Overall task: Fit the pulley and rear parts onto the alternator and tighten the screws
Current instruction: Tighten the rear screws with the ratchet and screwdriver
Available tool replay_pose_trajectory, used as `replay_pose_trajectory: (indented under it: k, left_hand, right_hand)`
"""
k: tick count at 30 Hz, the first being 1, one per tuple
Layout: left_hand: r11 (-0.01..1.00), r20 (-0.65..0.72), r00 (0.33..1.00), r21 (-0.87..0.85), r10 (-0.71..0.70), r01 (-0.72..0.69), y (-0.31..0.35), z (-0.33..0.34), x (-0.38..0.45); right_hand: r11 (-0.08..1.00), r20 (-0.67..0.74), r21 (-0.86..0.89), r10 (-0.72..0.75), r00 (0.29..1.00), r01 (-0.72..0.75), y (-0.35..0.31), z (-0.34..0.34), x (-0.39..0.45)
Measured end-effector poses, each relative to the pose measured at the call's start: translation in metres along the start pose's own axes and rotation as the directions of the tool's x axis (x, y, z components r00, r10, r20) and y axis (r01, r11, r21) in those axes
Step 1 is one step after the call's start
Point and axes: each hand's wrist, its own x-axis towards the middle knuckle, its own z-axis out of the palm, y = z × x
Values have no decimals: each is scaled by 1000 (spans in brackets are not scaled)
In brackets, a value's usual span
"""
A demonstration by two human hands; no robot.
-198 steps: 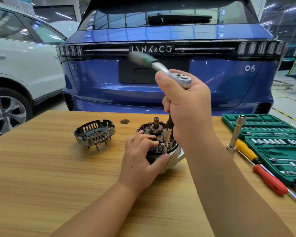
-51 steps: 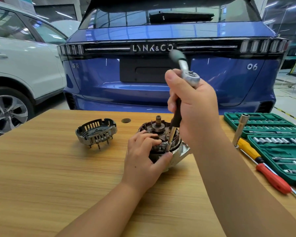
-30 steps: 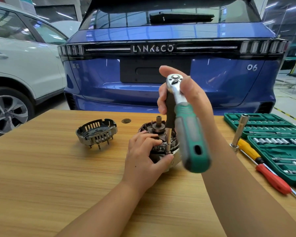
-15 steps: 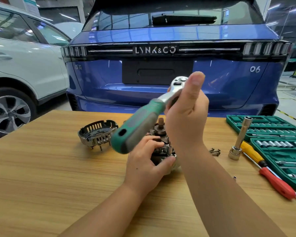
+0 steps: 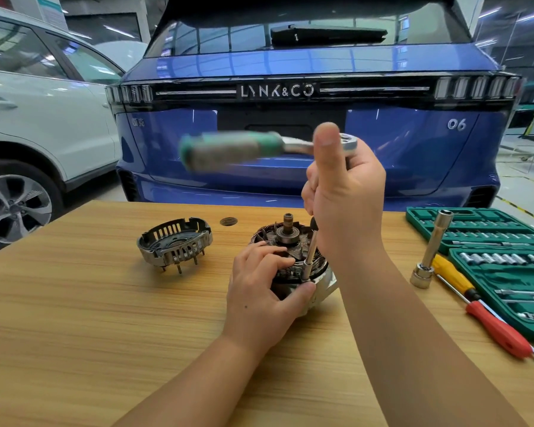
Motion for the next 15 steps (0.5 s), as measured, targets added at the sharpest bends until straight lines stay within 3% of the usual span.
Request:
replay_pose_trajectory:
  k: [4,7,10,15]
  left_hand:
    - [1000,2,1000,2,12,-12,-1,-1,-1]
    - [1000,9,1000,4,11,-11,-2,-1,1]
    - [1000,2,1000,1,22,-22,-3,0,1]
    - [999,9,999,-6,40,-40,-6,-1,1]
  right_hand:
    - [985,-79,-63,157,985,-162,1,-4,9]
    - [956,151,98,259,954,-275,1,-15,14]
    - [910,361,239,240,901,-338,4,-18,11]
    - [917,409,266,173,896,-298,9,-14,6]
